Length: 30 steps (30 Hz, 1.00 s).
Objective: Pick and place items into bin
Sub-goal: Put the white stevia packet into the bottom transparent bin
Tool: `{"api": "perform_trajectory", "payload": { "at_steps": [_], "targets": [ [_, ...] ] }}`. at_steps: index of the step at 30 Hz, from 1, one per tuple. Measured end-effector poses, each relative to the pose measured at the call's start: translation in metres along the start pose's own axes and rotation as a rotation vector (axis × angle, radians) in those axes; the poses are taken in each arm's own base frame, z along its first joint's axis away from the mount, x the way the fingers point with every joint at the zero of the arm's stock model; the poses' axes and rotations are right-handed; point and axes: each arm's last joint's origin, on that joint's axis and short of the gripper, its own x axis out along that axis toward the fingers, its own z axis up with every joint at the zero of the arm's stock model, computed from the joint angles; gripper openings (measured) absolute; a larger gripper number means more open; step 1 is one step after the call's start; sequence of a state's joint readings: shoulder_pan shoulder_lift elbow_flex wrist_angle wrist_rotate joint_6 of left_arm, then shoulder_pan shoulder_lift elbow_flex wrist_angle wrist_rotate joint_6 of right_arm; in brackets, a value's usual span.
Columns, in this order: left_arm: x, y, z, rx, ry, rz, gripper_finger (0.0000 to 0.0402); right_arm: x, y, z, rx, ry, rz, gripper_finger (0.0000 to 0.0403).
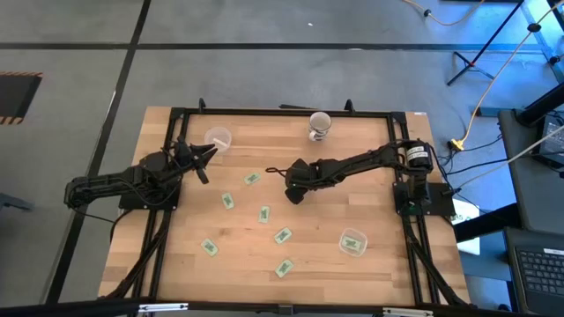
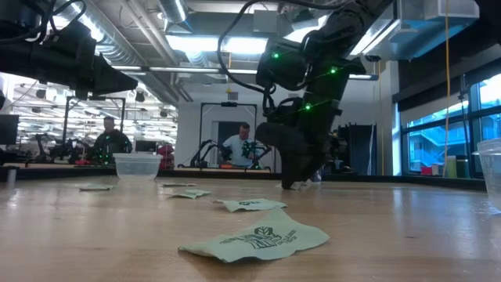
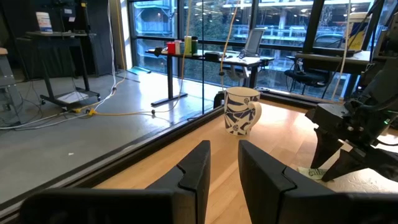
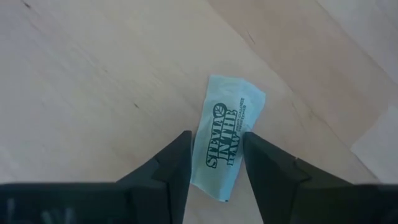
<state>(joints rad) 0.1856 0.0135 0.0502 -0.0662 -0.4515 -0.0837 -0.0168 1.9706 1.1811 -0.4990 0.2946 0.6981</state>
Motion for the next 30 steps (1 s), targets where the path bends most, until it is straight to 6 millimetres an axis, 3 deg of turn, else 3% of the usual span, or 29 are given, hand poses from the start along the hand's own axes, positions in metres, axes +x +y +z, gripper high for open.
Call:
{"api": "perform_trajectory", "payload": {
  "at_steps": [13, 18, 22, 30],
  "targets": [
    [0.0, 0.0, 0.0, 0.0, 0.0, 0.0, 0.0077, -0.002, 0.0, 0.001, -0.027, -0.006, -0.009, 0.0148],
    [0.0, 0.0, 0.0, 0.0, 0.0, 0.0, 0.0077, -0.012, 0.005, 0.006, -0.078, 0.031, -0.029, 0.0148],
    [0.0, 0.0, 0.0, 0.0, 0.0, 0.0, 0.0077, -0.031, 0.012, 0.011, -0.129, 0.071, -0.058, 0.0148],
    [0.0, 0.0, 0.0, 0.0, 0.0, 0.0, 0.0077, -0.088, 0.032, 0.0, -0.267, 0.237, -0.155, 0.0148]
  ]
}}
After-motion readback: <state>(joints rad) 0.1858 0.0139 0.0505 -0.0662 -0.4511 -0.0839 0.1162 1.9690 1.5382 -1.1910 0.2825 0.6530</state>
